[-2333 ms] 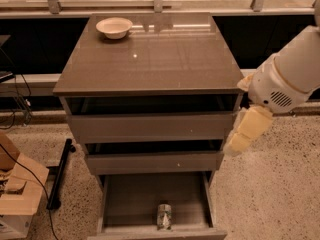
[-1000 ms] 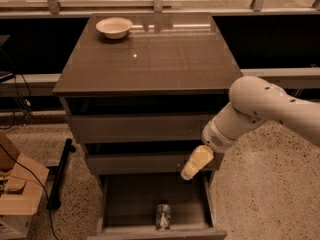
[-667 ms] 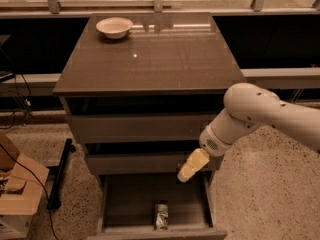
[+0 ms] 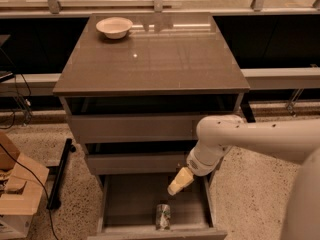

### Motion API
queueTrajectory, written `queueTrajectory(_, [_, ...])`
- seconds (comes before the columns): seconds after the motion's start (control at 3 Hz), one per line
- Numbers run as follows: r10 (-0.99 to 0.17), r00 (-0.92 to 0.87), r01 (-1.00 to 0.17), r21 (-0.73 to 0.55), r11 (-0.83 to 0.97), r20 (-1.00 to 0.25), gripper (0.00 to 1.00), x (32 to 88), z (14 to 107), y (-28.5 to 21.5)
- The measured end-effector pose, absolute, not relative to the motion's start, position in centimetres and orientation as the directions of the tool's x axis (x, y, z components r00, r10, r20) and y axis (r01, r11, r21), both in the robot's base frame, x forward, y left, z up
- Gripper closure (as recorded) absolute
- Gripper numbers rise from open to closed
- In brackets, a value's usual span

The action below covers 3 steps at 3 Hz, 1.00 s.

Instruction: Pick 7up can from bottom drawer and place on counter

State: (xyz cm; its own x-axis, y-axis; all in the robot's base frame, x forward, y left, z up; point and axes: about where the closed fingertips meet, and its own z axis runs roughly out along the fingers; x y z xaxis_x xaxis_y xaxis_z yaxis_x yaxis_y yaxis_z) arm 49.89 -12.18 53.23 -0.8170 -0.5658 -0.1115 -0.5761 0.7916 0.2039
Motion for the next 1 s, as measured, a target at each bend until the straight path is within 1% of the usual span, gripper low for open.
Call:
queueTrajectory(0.33, [-0.429,-0.902,-0.430,0.220,0.875,-0.057,0.00,50.2,48.4,-11.4])
queueTrajectory(0.67, [-0.328,-0.945,-0.319,0.248,0.915,-0.009,0.00,51.2,43.2,-10.4])
queueTrajectory(1.0, [-0.329,-0.944,-0.319,0.249,0.914,-0.004,0.00,51.0,43.0,-10.4])
